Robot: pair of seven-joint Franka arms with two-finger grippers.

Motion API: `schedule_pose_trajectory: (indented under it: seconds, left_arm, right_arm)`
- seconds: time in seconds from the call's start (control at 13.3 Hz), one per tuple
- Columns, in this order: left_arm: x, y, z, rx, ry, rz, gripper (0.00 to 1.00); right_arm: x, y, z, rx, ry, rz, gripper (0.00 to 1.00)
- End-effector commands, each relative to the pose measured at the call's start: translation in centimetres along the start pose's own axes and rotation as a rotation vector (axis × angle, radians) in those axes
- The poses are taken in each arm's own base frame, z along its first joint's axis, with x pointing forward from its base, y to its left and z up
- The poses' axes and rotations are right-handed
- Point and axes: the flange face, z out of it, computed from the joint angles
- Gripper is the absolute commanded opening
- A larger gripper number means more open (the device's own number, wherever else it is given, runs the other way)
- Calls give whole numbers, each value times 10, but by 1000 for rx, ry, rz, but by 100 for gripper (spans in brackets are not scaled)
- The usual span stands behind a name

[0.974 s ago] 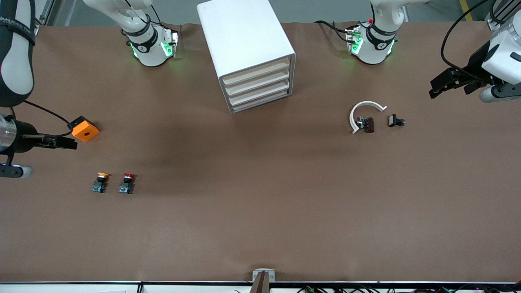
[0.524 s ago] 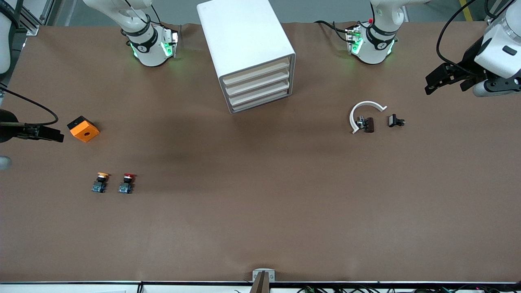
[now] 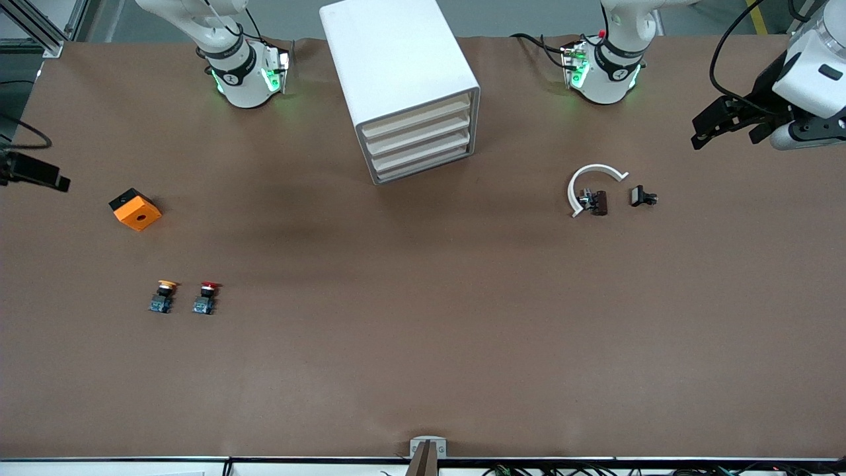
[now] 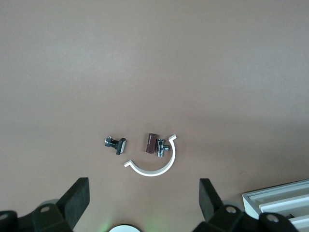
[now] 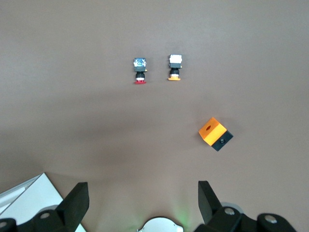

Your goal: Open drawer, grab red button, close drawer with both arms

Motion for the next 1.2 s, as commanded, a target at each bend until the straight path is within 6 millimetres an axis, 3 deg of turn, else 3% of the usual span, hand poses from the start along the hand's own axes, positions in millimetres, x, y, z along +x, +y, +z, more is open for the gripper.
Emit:
schedule_pose_trajectory:
  seconds: [0.0, 0.6, 1.12]
  left_arm:
    - [-8, 5, -2, -8, 17, 1, 100]
    - [-5, 0, -3, -13, 26, 5, 100]
    - [-2, 6, -10, 3, 31, 40, 100]
  right_arm:
    - [-31, 4, -2, 23, -1, -5, 100]
    - [-72, -1, 23, 29, 88, -20, 100]
    - [-73, -6, 23, 17, 96, -43, 100]
